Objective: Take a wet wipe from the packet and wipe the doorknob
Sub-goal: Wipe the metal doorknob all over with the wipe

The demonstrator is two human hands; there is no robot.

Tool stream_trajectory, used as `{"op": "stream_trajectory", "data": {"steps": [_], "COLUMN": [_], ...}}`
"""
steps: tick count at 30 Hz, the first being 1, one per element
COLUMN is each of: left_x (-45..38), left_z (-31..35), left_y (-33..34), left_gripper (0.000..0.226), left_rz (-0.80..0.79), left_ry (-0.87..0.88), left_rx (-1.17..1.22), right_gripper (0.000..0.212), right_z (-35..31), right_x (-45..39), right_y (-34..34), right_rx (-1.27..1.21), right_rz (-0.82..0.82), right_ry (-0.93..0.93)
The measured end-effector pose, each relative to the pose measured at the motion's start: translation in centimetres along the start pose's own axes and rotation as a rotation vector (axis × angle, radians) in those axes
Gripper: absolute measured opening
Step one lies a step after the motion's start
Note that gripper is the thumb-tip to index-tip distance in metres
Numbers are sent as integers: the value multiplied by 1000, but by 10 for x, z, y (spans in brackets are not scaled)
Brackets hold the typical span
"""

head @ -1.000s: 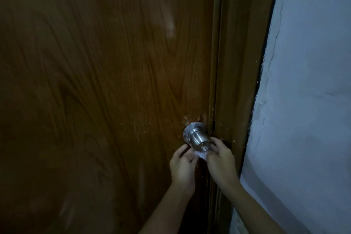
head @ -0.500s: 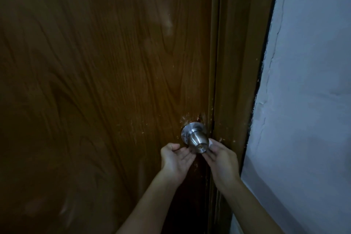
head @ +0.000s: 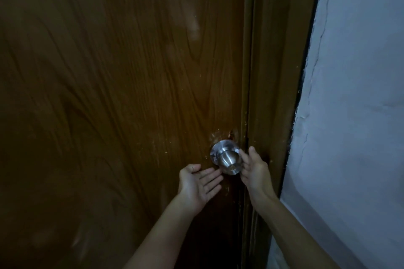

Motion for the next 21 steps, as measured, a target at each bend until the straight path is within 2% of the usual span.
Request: {"op": "stream_trajectory", "data": {"steps": [1,5,7,11,17,21], "left_x": [0,0,1,2,3,3], "left_z": [0,2,3,7,12,13], "left_y": [0,2,5,9,10,10], "left_gripper": [50,52,53,55,60,62], "left_rz": [-5,-20,-32,-62,-86,-80], "left_ry": [-2,-7,-4,15,23,24], "left_rx": [-3,-15,-19,-38,-52,-89], "right_gripper": [51,43,46,49,43,52], "right_z": [3,-8,2,14,-23,13], "right_x": [-4,-6,-7,-5,6,-5], "right_y": [-3,4,2,-3,16,-3], "right_rx": [-33,153,249,283,436,302], "right_rz": [3,28,35,32,34,98], "right_ry": [21,-9,19,68,-79,59]}}
Point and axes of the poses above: each hand's wrist, its own x-axis away from the middle knuckle, its own y-axis out of the palm, z = x × y, the point moved 8 cm from there along -x, towards the middle knuckle, and after that the axes turned 11 degrees about -z, right-handed, at the moved point
